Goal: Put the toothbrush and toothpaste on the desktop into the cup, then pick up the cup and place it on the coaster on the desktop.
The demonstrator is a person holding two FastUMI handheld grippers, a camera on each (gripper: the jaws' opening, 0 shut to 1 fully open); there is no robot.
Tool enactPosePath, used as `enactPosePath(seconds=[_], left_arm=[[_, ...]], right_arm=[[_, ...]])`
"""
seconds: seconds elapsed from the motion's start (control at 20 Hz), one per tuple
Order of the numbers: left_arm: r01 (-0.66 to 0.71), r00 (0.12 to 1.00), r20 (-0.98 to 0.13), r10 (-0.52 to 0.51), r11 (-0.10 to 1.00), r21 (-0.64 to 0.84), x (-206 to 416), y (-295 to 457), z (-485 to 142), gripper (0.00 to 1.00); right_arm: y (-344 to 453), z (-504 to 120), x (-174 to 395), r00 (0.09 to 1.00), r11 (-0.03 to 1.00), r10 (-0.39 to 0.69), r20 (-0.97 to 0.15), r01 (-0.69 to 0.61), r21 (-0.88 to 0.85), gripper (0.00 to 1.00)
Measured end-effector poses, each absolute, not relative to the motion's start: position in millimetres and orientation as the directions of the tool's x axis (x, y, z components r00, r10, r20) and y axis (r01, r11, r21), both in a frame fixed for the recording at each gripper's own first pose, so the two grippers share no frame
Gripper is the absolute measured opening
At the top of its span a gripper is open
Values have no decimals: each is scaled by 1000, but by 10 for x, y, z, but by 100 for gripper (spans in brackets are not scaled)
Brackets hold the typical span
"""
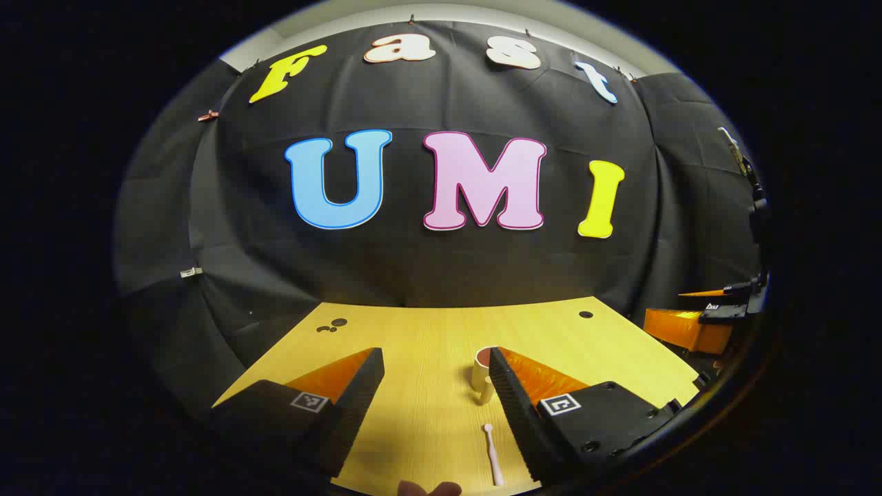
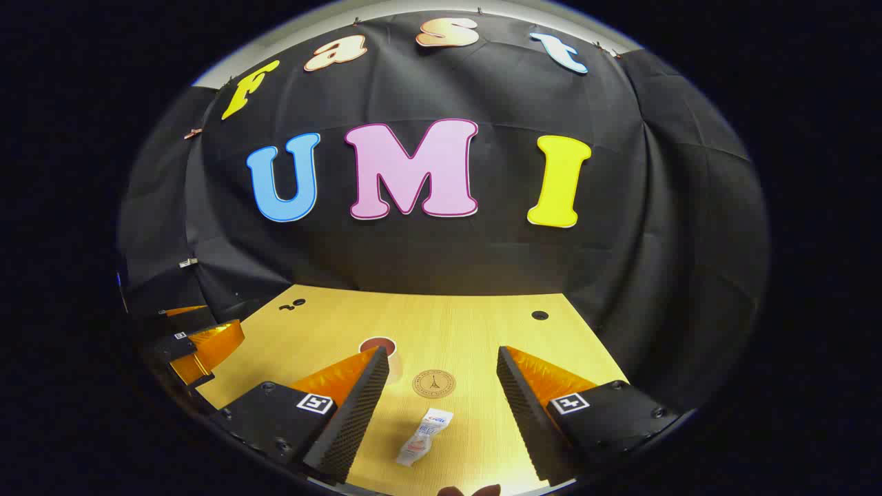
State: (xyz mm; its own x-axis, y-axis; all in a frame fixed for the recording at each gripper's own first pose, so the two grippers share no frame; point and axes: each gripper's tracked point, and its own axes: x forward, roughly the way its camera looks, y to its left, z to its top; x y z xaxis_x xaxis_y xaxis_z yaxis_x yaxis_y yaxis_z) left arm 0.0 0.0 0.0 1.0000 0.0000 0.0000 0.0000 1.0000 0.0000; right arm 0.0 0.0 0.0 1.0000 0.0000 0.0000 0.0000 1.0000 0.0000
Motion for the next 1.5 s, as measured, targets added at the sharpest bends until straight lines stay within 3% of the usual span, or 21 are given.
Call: enactPosePath(seconds=[1.0, 1.5], left_arm=[[-19, 999, -33, 19, 1000, 6, 2, 45, -127, 96], [-26, 994, -110, 29, 999, 27, -48, 186, -432, 95]], right_arm=[[-34, -122, 29, 999, 1000, -1, -38, 2, 7, 97], [-19, -1244, 318, 937, 996, -58, -343, 29, -90, 97]])
